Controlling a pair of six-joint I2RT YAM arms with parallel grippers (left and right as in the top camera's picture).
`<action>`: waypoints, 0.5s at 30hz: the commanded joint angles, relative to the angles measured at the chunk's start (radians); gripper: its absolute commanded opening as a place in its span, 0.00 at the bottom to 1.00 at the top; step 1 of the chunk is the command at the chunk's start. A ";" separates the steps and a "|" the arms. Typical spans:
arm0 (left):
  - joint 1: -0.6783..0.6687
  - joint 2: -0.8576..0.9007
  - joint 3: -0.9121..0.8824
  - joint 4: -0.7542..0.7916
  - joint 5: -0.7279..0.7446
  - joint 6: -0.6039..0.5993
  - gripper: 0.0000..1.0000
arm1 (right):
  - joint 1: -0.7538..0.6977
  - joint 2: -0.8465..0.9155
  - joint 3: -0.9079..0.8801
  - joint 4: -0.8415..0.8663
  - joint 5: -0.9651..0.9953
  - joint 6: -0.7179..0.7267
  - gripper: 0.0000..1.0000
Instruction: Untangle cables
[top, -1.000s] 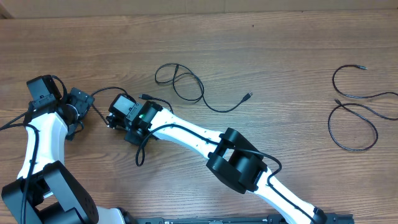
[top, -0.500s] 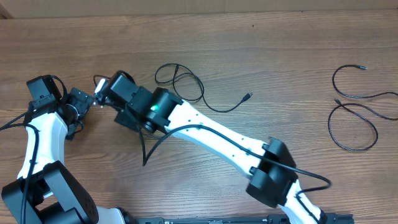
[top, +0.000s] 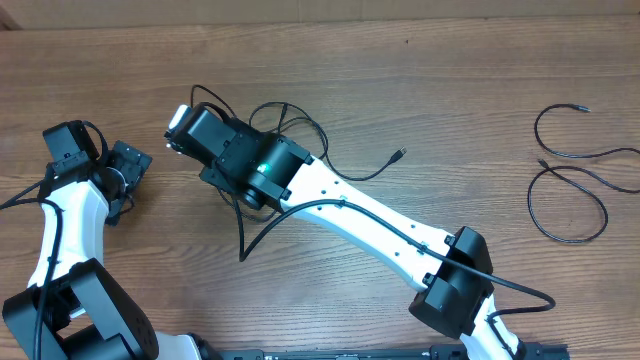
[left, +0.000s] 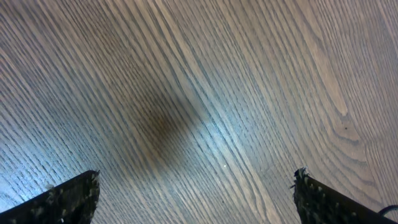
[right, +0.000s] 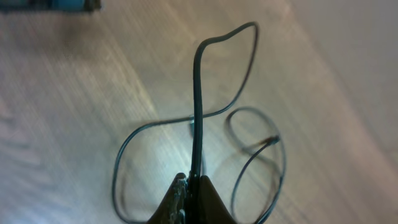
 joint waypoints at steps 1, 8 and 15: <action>0.005 0.000 0.014 0.003 -0.007 -0.007 0.99 | -0.014 -0.040 -0.002 -0.039 -0.081 0.111 0.04; 0.005 0.000 0.014 0.003 -0.007 -0.007 0.99 | -0.049 -0.039 -0.117 -0.083 -0.092 0.408 0.04; 0.004 0.000 0.014 0.000 -0.007 -0.006 0.99 | -0.063 -0.039 -0.294 -0.005 -0.119 0.591 0.04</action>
